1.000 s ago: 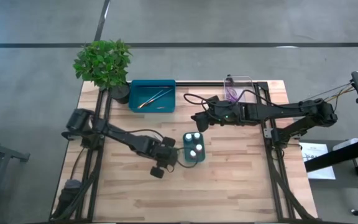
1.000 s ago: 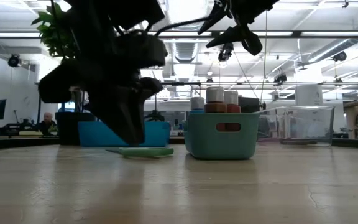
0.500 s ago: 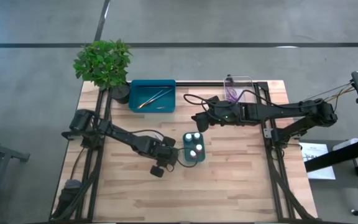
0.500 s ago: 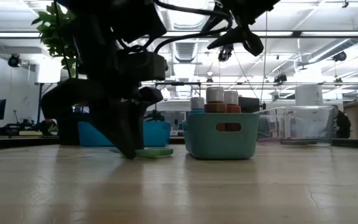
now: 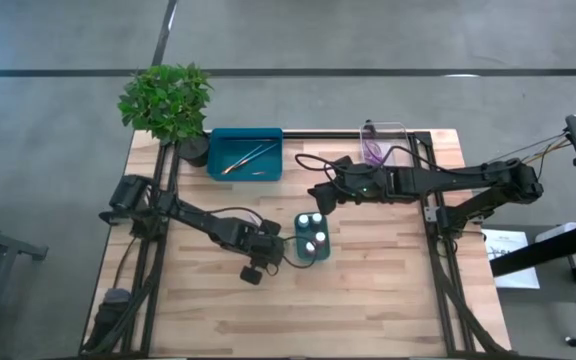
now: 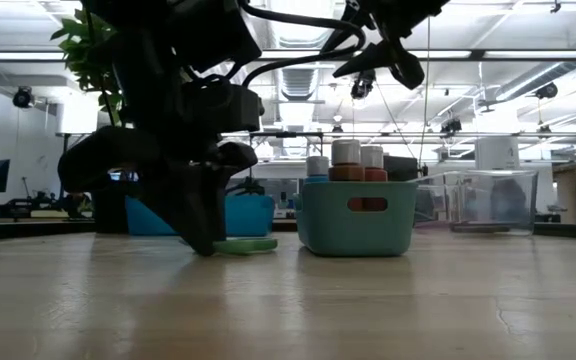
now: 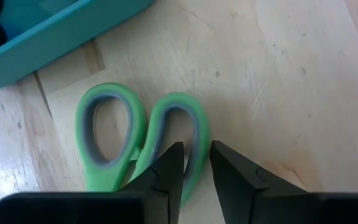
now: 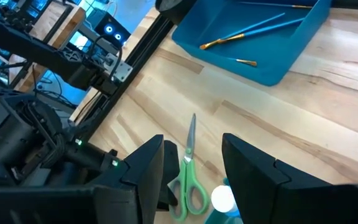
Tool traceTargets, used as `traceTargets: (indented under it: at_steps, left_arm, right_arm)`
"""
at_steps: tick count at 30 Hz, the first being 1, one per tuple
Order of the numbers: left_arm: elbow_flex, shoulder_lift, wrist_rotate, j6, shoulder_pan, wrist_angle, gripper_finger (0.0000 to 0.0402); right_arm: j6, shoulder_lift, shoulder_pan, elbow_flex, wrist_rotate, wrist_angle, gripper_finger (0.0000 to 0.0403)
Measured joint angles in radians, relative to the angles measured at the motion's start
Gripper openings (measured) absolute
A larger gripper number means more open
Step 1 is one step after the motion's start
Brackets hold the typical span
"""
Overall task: Pick & Place Paint Supplies
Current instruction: Put the green scissors into the transparent bin
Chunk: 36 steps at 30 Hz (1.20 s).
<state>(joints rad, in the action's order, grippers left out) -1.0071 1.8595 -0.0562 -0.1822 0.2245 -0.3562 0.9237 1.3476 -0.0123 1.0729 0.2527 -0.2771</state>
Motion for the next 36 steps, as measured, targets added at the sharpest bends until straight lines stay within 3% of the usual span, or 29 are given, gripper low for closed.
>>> traceTargets:
  at_steps: [8,16,22,27,36]
  left_arm:
    - [-0.005,0.000,-0.003,0.050,0.001,0.009,0.0017]
    - [-0.017,-0.017,-0.007,0.079,0.001,0.016,0.0021]
    - [-0.020,-0.093,-0.041,0.111,0.001,0.024,0.0017]
    - [-0.020,-0.175,-0.082,0.151,0.003,0.042,0.0017]
    - [-0.021,-0.319,-0.236,0.285,0.003,0.175,0.0017]
  right_arm:
    - [0.004,0.000,0.011,0.000,0.001,0.001,0.0162]
    - [-0.006,0.000,0.022,0.000,0.007,0.006,0.0162]
    - [-0.040,-0.008,0.039,-0.001,0.020,0.054,0.0162]
    - [-0.064,-0.045,0.059,-0.001,0.090,0.056,0.0162]
    - [-0.052,-0.107,0.074,-0.001,0.125,0.062,0.0162]
